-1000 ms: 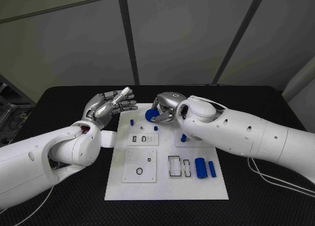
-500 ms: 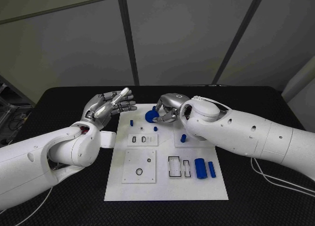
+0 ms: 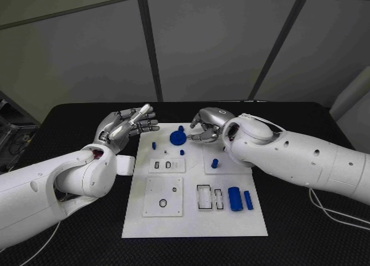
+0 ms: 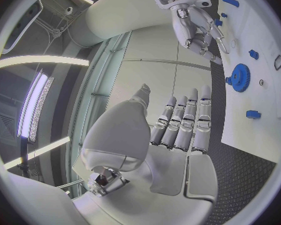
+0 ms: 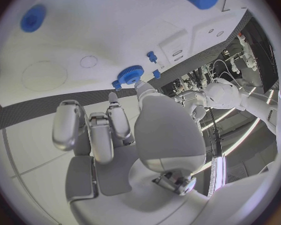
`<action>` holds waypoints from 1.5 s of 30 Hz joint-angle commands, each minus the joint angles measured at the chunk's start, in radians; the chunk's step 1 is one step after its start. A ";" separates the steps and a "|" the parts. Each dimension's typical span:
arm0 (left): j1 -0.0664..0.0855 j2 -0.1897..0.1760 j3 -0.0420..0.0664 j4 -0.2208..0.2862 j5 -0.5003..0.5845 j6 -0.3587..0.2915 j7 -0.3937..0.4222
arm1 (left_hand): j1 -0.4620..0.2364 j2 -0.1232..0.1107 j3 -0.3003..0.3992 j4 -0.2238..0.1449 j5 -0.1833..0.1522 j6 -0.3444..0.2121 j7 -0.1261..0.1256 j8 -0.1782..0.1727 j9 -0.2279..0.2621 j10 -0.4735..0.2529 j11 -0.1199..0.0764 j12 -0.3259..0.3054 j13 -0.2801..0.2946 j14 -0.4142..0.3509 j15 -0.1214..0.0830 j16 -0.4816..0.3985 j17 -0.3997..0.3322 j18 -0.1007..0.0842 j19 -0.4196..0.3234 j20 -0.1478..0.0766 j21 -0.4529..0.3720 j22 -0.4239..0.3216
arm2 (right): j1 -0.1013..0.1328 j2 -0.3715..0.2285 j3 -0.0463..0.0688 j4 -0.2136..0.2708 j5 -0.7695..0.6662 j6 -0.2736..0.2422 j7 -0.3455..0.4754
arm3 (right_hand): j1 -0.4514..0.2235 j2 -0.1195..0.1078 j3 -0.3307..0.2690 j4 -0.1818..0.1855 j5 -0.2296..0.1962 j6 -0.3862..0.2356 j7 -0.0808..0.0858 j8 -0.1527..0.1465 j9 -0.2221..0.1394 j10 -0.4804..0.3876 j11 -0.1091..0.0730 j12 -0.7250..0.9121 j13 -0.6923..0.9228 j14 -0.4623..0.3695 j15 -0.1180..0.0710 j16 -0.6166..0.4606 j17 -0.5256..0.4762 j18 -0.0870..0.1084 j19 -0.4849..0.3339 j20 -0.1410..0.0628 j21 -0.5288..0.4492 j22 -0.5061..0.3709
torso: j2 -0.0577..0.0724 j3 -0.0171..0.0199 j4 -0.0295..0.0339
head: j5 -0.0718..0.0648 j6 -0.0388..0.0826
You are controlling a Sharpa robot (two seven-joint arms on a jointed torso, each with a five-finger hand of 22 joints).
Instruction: Assemble the parts on the task board
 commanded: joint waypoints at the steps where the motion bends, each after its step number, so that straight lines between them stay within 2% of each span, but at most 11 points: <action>1: 0.002 -0.003 0.001 0.000 -0.007 0.012 0.006 | 0.010 0.001 0.001 -0.007 -0.005 -0.005 0.051 -0.005 -0.001 -0.006 0.002 -0.006 -0.001 -0.006 0.003 -0.005 -0.001 -0.014 -0.008 -0.001 -0.007 -0.001 | 0.002 -0.058 0.001 0.046 0.068 -0.125 0.062 | 0.035 -0.001 0.003 -0.018 0.004 0.012 -0.003 -0.002 0.001 0.007 -0.004 0.006 0.002 0.104 0.005 0.002 0.255 -0.008 0.006 -0.001 0.005 -0.002 | -0.002 0.0001 -0.0032 | -0.007 0.006; 4: 0.002 -0.007 0.001 -0.001 -0.007 0.014 0.005 | 0.010 0.001 0.001 -0.007 -0.005 -0.001 0.051 -0.005 -0.001 -0.007 0.002 -0.007 -0.001 -0.007 0.004 -0.006 -0.001 -0.014 -0.009 0.000 -0.007 -0.001 | 0.002 -0.134 0.002 0.084 0.152 -0.106 0.119 | 0.068 -0.007 0.003 -0.039 -0.019 0.026 -0.008 0.000 0.003 0.007 -0.008 0.005 0.002 0.102 0.002 -0.001 0.246 -0.006 0.000 -0.004 -0.001 -0.013 | -0.004 0.0026 -0.0091 | -0.012 0.009; 8: 0.002 -0.010 0.001 -0.004 -0.008 0.017 0.004 | 0.011 0.001 0.000 -0.009 -0.005 0.009 0.051 -0.004 0.000 -0.004 0.002 -0.006 0.000 -0.006 0.003 -0.006 -0.001 -0.014 -0.011 0.000 -0.008 -0.002 | 0.002 -0.224 0.002 0.101 0.247 -0.065 0.197 | 0.111 -0.016 0.002 -0.067 -0.054 0.028 -0.014 -0.006 0.001 0.005 -0.013 0.001 -0.002 0.100 -0.003 -0.004 0.239 -0.004 -0.006 -0.008 -0.006 -0.022 | -0.006 0.0057 -0.0145 | -0.016 0.014; 9: 0.002 -0.010 0.001 -0.005 -0.009 0.018 0.004 | 0.011 0.001 -0.001 -0.009 -0.005 0.010 0.051 -0.004 0.000 -0.003 0.002 -0.006 0.000 -0.006 0.003 -0.006 -0.001 -0.014 -0.011 0.000 -0.008 -0.002 | 0.002 -0.244 0.002 0.101 0.261 -0.058 0.216 | 0.119 -0.018 0.001 -0.072 -0.058 0.028 -0.014 -0.007 0.001 0.005 -0.014 0.001 -0.001 0.101 -0.004 -0.004 0.240 -0.004 -0.006 -0.009 -0.007 -0.022 | -0.008 0.0075 -0.0172 | -0.017 0.015; 14: 0.002 -0.006 0.001 -0.012 -0.018 0.023 0.003 | 0.012 0.001 -0.001 -0.010 -0.005 0.014 0.051 -0.003 0.001 -0.002 0.001 -0.005 0.000 -0.005 0.003 -0.006 -0.001 -0.014 -0.012 0.000 -0.008 -0.002 | 0.002 -0.314 0.001 0.078 0.305 -0.040 0.292 | 0.154 -0.025 -0.003 -0.093 -0.071 0.025 -0.019 -0.015 -0.002 0.008 -0.018 0.004 0.003 0.102 -0.007 -0.001 0.248 -0.005 -0.004 -0.012 -0.005 -0.017 | -0.010 0.0124 -0.0176 | -0.030 0.019; 16: 0.002 -0.004 0.001 -0.014 -0.019 0.024 0.003 | 0.012 0.001 -0.001 -0.010 -0.005 0.014 0.051 -0.003 0.001 -0.002 0.001 -0.005 0.000 -0.005 0.003 -0.006 -0.001 -0.014 -0.012 0.000 -0.008 -0.002 | 0.002 -0.327 0.001 0.064 0.312 -0.037 0.310 | 0.164 -0.025 -0.003 -0.098 -0.070 0.022 -0.019 -0.018 -0.002 0.008 -0.019 0.003 0.003 0.103 -0.008 0.000 0.249 -0.005 -0.004 -0.013 -0.005 -0.016 | -0.009 0.0124 -0.0167 | -0.033 0.019; 20: 0.001 0.000 0.001 -0.020 -0.020 0.026 0.003 | 0.012 0.001 -0.001 -0.010 -0.005 0.014 0.051 -0.003 0.001 -0.002 0.001 -0.005 0.000 -0.005 0.003 -0.006 -0.001 -0.014 -0.012 0.000 -0.008 -0.002 | 0.001 -0.335 0.001 0.032 0.320 -0.034 0.332 | 0.176 -0.024 -0.002 -0.105 -0.065 0.020 -0.019 -0.020 -0.003 0.008 -0.020 0.002 0.002 0.103 -0.008 0.000 0.250 -0.005 -0.004 -0.014 -0.005 -0.016 | -0.007 0.0128 -0.0164 | -0.035 0.018; 26: 0.001 0.003 0.001 -0.026 -0.021 0.027 0.003 | 0.012 0.001 -0.001 -0.010 -0.005 0.014 0.051 -0.003 0.001 -0.002 0.001 -0.005 0.000 -0.005 0.003 -0.006 -0.001 -0.014 -0.012 0.000 -0.008 -0.002 | 0.000 -0.325 0.001 -0.005 0.323 -0.026 0.345 | 0.182 -0.023 -0.002 -0.109 -0.063 0.019 -0.019 -0.022 -0.003 0.007 -0.020 0.001 0.001 0.103 -0.009 0.000 0.251 -0.005 -0.004 -0.014 -0.005 -0.017 | -0.005 0.0162 -0.0147 | -0.037 0.018; 38: 0.001 0.006 0.001 -0.029 -0.021 0.029 0.003 | 0.012 0.001 -0.002 -0.011 -0.005 0.014 0.051 -0.003 0.001 0.000 0.001 -0.005 0.000 -0.004 0.003 -0.006 -0.001 -0.014 -0.012 0.000 -0.008 -0.003 | -0.010 -0.287 0.001 -0.052 0.302 0.019 0.333 | 0.188 -0.019 0.000 -0.112 -0.061 0.024 -0.019 -0.020 -0.002 0.008 -0.019 0.002 0.003 0.104 -0.009 0.001 0.253 -0.005 -0.004 -0.015 -0.005 -0.017 | -0.005 0.0127 -0.0136 | -0.038 0.007; 41: 0.001 0.005 0.001 -0.029 -0.021 0.028 0.003 | 0.012 0.001 -0.002 -0.011 -0.005 0.014 0.051 -0.003 0.001 0.000 0.001 -0.005 0.000 -0.004 0.003 -0.006 -0.001 -0.014 -0.012 0.000 -0.008 -0.003 | -0.015 -0.281 0.001 -0.056 0.298 0.029 0.333 | 0.189 -0.017 -0.001 -0.113 -0.061 0.028 -0.018 -0.018 -0.002 0.009 -0.019 0.003 0.004 0.104 -0.009 0.002 0.255 -0.005 -0.004 -0.015 -0.005 -0.016 | -0.006 0.0139 -0.0150 | -0.037 0.004; 45: 0.001 0.004 0.001 -0.029 -0.021 0.028 0.004 | 0.012 0.001 -0.002 -0.011 -0.005 0.014 0.051 -0.003 0.001 0.000 0.001 -0.005 0.000 -0.004 0.003 -0.006 -0.001 -0.014 -0.012 0.000 -0.008 -0.003 | -0.019 -0.277 0.001 -0.060 0.295 0.040 0.331 | 0.190 -0.015 -0.001 -0.113 -0.060 0.035 -0.018 -0.015 -0.001 0.010 -0.019 0.004 0.006 0.104 -0.008 0.002 0.255 -0.006 -0.003 -0.015 -0.004 -0.015 | -0.006 0.0136 -0.0152 | -0.036 0.002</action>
